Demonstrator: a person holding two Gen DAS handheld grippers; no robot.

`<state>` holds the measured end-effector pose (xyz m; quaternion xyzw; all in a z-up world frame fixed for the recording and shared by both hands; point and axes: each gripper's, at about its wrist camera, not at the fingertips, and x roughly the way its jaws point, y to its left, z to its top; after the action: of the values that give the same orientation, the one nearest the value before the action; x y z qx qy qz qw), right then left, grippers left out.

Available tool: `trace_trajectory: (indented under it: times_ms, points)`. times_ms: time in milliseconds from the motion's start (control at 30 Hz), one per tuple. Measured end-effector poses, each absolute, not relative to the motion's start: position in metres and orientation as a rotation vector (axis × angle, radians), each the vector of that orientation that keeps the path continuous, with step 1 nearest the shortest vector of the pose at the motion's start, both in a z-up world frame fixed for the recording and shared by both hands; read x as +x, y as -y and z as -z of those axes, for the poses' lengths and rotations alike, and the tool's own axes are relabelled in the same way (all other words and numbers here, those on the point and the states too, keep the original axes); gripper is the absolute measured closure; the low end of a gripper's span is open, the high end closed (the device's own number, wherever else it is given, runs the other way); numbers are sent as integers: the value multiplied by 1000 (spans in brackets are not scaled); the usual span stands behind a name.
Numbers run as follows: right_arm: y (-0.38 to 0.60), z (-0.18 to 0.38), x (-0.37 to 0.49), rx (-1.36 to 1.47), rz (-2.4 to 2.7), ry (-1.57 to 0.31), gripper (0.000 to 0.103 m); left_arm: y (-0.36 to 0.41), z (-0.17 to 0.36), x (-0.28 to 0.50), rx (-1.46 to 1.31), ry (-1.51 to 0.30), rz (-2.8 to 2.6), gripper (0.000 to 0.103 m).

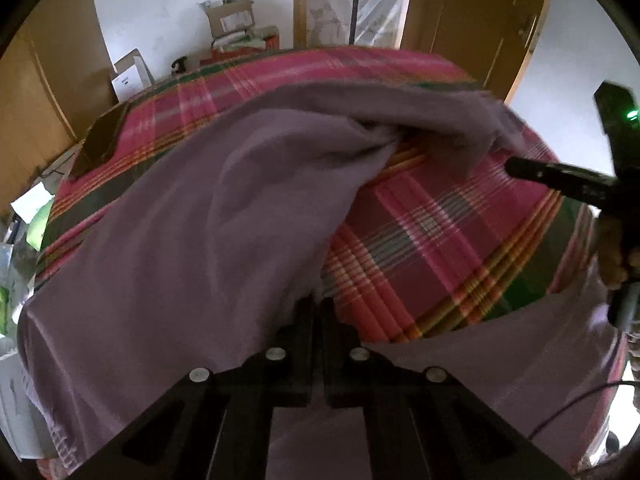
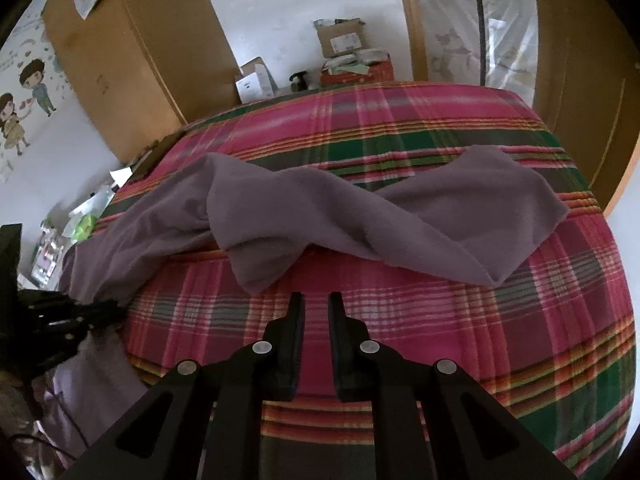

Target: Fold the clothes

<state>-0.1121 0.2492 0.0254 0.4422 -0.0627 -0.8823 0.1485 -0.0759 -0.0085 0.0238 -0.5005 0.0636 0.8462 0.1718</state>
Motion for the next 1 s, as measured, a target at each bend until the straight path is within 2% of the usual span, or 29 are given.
trace_trajectory:
  times_ms: [333,400,567,633,667,767,900,1000]
  points:
    - [-280,-29,-115,1260,2656,220,90,45,-55,-50,-1289,106,-2412,100]
    - [-290,-27,-116,1274,2681,244,84,47,-51,-49,-1287,141,-2411,100]
    - [-308,-23,-112,1270,2719,316,78,61,-43,-48,-1291,243,-2422,100]
    - [-314,-22,-112,1258,2763,324,69,66,-41,-48,-1292,283,-2421,100]
    - [-319,-21,-113,1257,2781,336,69,66,-40,-48,-1295,289,-2420,100]
    - [-333,-14,-120,1290,2755,440,68,61,-35,-50,-1310,282,-2415,100]
    - [-359,-4,-132,1300,2690,745,68,59,-32,-53,-1321,289,-2412,100]
    - [-368,-1,-142,1307,2686,825,62,59,-30,-55,-1327,292,-2410,100]
